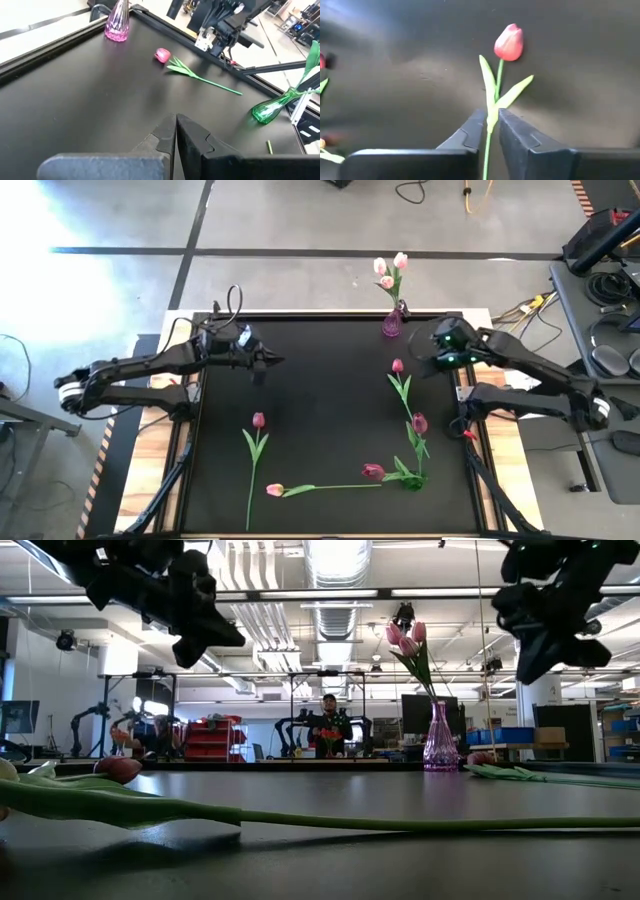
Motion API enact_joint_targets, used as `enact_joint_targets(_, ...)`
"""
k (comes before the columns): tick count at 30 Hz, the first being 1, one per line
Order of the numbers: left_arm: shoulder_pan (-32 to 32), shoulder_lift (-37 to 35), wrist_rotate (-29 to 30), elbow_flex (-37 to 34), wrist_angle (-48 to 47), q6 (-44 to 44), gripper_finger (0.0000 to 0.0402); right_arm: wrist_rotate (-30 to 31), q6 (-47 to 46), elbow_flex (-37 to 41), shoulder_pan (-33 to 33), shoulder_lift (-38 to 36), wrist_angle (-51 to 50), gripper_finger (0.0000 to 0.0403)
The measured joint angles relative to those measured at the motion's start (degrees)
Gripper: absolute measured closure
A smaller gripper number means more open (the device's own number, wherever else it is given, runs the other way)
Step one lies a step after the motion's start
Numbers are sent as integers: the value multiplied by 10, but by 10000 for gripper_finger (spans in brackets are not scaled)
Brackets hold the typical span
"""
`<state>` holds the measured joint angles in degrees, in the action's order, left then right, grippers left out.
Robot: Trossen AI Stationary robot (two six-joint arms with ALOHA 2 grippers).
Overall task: Sort flowers into vase by color
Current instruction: Put the right red tulip into the transparent green vase
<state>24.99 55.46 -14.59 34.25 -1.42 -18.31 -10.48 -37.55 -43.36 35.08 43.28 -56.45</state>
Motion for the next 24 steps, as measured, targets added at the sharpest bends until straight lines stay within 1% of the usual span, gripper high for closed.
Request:
enact_joint_targets(3,0,-8,0,0,2,4,402,2,-10,0,-18,37,11,322)
enact_joint_targets(8,0,-8,3,3,2,22,402,24,-16,0,-42,112,41,248)
enact_joint_targets(11,1,-2,4,5,2,22,402,41,-28,0,-44,158,48,219)
enact_joint_targets(15,1,-1,-3,5,1,9,402,43,-24,0,-45,217,48,213)
enact_joint_targets(17,1,-1,-12,5,0,8,402,43,-23,0,-47,242,52,218)
enact_joint_targets(24,2,-1,-3,5,1,8,402,41,-22,0,-78,305,87,241)
